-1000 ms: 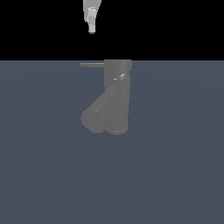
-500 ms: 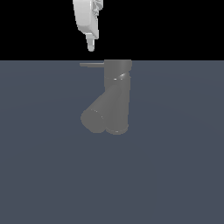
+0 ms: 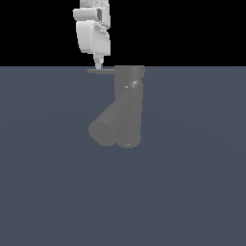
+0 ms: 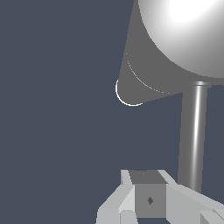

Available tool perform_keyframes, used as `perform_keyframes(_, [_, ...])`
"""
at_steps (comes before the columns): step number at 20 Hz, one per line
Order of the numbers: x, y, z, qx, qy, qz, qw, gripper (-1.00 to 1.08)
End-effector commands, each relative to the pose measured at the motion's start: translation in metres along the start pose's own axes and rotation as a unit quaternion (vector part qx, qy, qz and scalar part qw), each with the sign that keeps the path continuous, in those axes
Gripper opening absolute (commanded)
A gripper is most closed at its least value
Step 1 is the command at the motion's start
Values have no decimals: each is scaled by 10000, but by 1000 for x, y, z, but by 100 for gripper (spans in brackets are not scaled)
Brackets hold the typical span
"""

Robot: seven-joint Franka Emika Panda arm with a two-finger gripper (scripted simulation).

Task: Turn on the faucet by rotating a designated handle.

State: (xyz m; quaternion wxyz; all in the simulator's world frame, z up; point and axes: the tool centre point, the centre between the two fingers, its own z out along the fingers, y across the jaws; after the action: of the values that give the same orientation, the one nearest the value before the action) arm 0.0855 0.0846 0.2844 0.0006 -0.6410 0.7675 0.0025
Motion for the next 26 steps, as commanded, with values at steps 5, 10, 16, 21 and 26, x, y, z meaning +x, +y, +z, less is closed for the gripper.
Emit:
perform_keyframes(5, [-4, -7, 12, 15, 18, 261, 9997, -100])
perform_keyframes(10, [-5, -8, 13, 16, 20, 289, 9996, -100])
perform_keyframes(16, [-5, 3, 13, 14, 21, 284, 9996, -100])
perform_keyframes(21, [-5, 17, 13, 14, 21, 284, 9996, -100])
perform_keyframes(26, [-5, 31, 13, 14, 21, 284, 9996, -100])
